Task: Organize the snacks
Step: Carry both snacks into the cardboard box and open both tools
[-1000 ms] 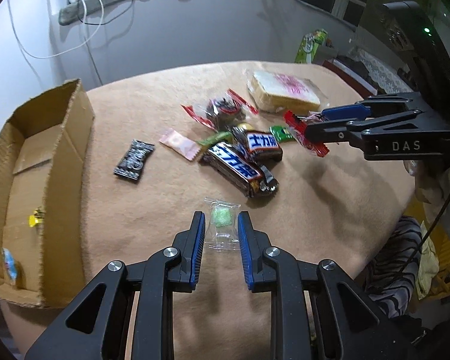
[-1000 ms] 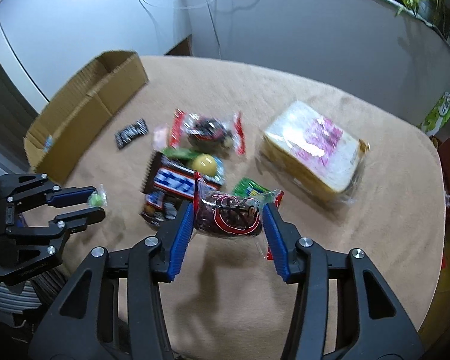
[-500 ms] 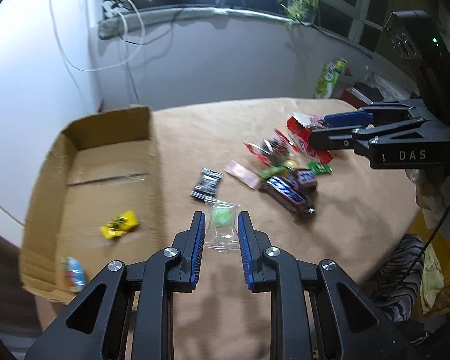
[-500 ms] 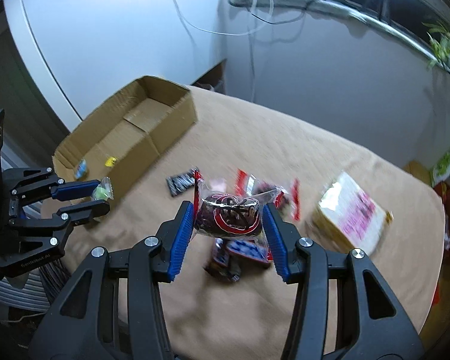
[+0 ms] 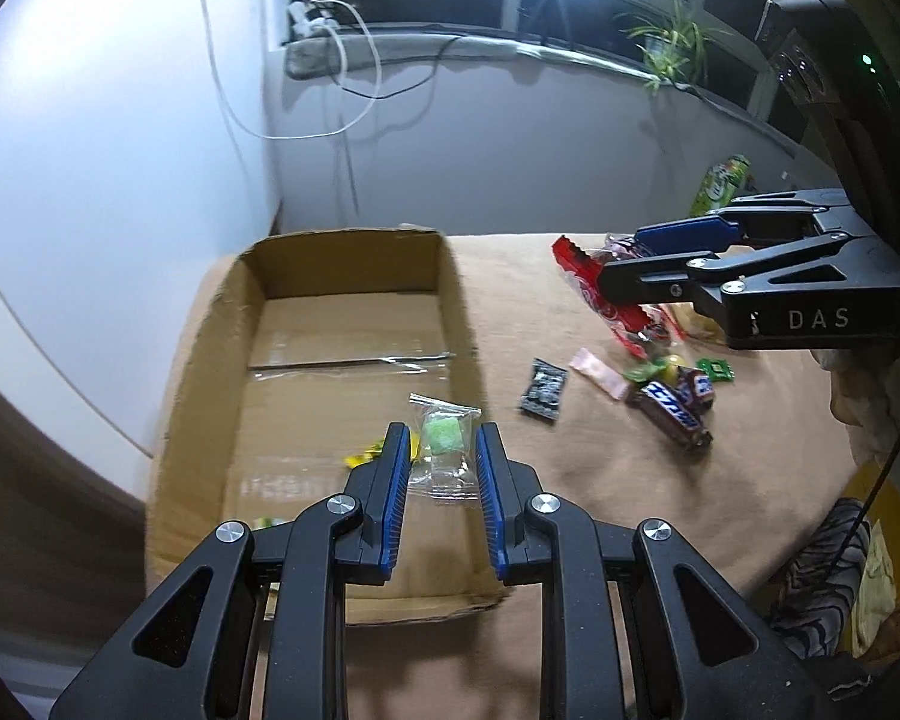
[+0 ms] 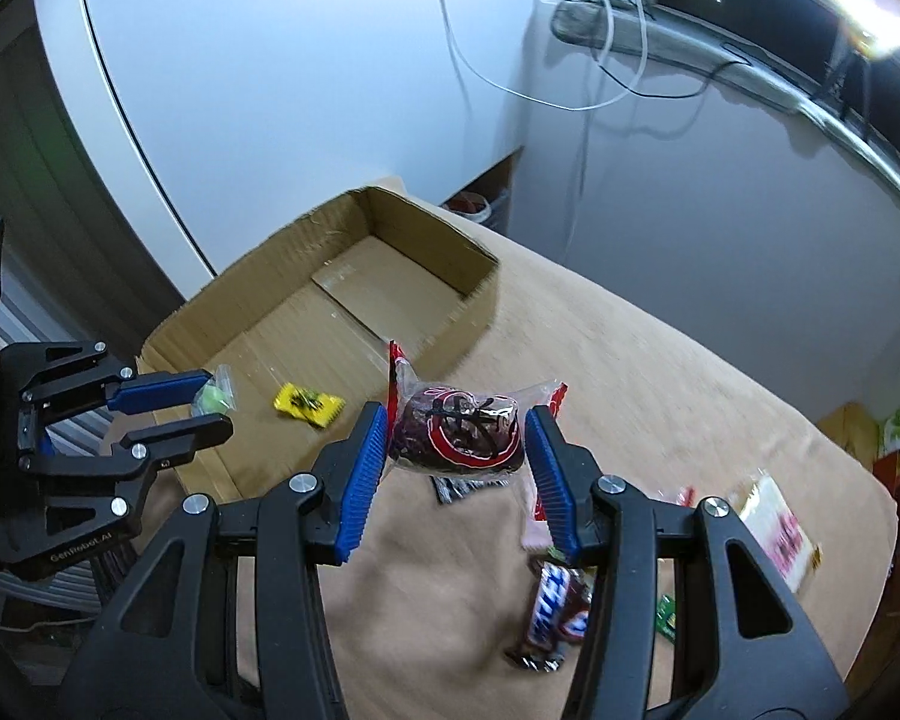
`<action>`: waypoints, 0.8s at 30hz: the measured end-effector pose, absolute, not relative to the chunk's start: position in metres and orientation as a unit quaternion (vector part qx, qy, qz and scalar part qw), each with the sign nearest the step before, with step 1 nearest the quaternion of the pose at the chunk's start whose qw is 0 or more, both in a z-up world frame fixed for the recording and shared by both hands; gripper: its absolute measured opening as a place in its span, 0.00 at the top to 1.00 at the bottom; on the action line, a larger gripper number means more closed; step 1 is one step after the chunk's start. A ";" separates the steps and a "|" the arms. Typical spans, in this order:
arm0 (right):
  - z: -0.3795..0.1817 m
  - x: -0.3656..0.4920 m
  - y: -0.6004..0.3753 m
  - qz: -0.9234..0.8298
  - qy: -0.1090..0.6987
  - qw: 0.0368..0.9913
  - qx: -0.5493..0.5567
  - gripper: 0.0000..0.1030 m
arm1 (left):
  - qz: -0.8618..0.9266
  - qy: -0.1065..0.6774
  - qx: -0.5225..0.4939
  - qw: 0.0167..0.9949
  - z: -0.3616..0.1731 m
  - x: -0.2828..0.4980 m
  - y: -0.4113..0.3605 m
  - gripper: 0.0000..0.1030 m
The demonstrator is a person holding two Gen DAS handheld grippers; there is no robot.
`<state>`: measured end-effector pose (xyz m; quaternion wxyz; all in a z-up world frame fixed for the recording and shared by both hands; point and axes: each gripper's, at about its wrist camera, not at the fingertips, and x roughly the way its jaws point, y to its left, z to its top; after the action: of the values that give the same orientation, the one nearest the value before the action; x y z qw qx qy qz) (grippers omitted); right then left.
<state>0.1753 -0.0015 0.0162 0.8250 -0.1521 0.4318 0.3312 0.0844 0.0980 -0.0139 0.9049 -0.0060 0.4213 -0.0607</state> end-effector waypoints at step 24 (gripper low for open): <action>-0.019 0.204 0.096 0.374 0.458 0.788 -0.173 0.89 | -0.021 0.438 -0.049 0.897 -0.044 0.097 0.158 0.80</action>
<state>0.2045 0.0958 -0.0192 0.7876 -0.1728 0.4581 0.3741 0.0970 0.1576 -0.0436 0.8974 -0.0487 0.4380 -0.0215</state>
